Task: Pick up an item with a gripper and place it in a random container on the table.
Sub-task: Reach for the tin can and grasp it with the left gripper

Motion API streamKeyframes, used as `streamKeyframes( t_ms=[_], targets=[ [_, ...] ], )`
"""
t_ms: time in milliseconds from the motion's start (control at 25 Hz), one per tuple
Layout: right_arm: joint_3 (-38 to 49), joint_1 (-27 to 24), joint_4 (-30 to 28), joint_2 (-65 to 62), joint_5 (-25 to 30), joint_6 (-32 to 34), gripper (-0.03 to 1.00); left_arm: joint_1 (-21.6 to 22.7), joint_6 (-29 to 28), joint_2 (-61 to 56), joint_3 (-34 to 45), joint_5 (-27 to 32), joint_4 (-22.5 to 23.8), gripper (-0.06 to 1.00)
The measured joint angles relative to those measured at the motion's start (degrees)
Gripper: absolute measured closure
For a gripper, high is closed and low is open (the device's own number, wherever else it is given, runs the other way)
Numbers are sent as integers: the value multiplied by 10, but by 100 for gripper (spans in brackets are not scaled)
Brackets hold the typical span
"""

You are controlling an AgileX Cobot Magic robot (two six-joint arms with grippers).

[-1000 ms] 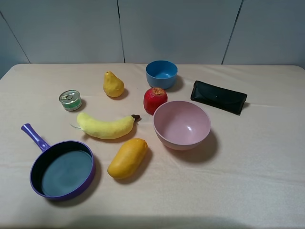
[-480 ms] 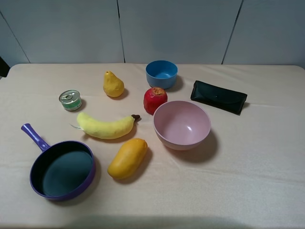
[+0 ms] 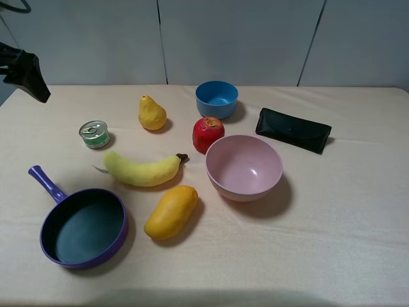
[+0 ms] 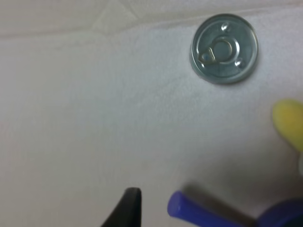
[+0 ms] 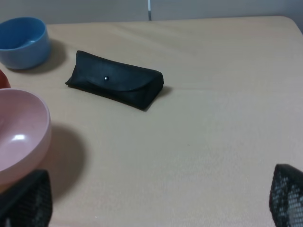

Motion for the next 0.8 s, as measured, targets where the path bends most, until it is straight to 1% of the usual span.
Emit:
streamKeyframes(
  t_ms=[320, 560, 800],
  targets=[
    [0, 0, 0, 0, 0, 0, 27, -14, 6, 107, -39, -33, -2, -5],
    [0, 0, 0, 0, 0, 0, 27, -30, 5, 160, -54, -57, 0, -5],
    [0, 0, 1, 0, 0, 0, 27, -44, 6, 213, -77, -67, 1, -5]
  ],
)
